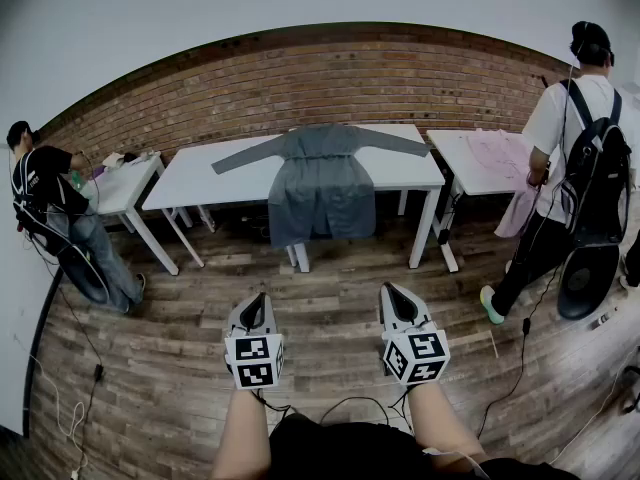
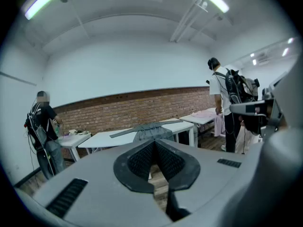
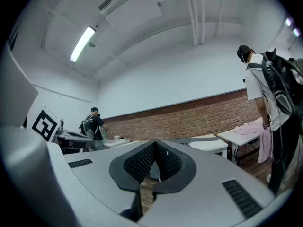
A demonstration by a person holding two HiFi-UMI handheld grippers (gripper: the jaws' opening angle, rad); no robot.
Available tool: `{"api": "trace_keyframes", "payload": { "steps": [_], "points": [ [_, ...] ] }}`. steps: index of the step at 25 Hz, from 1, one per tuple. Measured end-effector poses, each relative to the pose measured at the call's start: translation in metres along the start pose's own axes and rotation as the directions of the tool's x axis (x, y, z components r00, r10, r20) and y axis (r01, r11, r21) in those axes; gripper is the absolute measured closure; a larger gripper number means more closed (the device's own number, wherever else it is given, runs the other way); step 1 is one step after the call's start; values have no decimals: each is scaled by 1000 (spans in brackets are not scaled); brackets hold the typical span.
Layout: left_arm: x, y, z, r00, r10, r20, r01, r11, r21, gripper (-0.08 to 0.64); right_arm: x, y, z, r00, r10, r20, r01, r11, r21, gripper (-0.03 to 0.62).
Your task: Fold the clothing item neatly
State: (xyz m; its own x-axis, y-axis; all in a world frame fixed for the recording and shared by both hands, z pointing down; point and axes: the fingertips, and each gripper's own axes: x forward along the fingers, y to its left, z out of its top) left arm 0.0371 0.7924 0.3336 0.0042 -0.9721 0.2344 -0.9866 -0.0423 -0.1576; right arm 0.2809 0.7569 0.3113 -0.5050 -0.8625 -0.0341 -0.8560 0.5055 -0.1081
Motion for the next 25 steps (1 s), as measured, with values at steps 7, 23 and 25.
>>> {"api": "trace_keyframes", "payload": {
  "steps": [7, 23, 25],
  "points": [
    [17, -12, -1, 999, -27, -17, 27, 999, 34, 569, 13, -15, -2, 1000, 4, 1, -4, 1000, -7, 592],
    [158, 22, 4, 996, -93, -14, 93, 996, 12, 569, 144, -35, -43, 997, -28, -74, 22, 997, -71, 591],
    [185, 37, 2, 995, -93, -25, 93, 996, 8, 569, 174, -34, -49, 996, -23, -82, 17, 997, -78, 591]
  ]
}}
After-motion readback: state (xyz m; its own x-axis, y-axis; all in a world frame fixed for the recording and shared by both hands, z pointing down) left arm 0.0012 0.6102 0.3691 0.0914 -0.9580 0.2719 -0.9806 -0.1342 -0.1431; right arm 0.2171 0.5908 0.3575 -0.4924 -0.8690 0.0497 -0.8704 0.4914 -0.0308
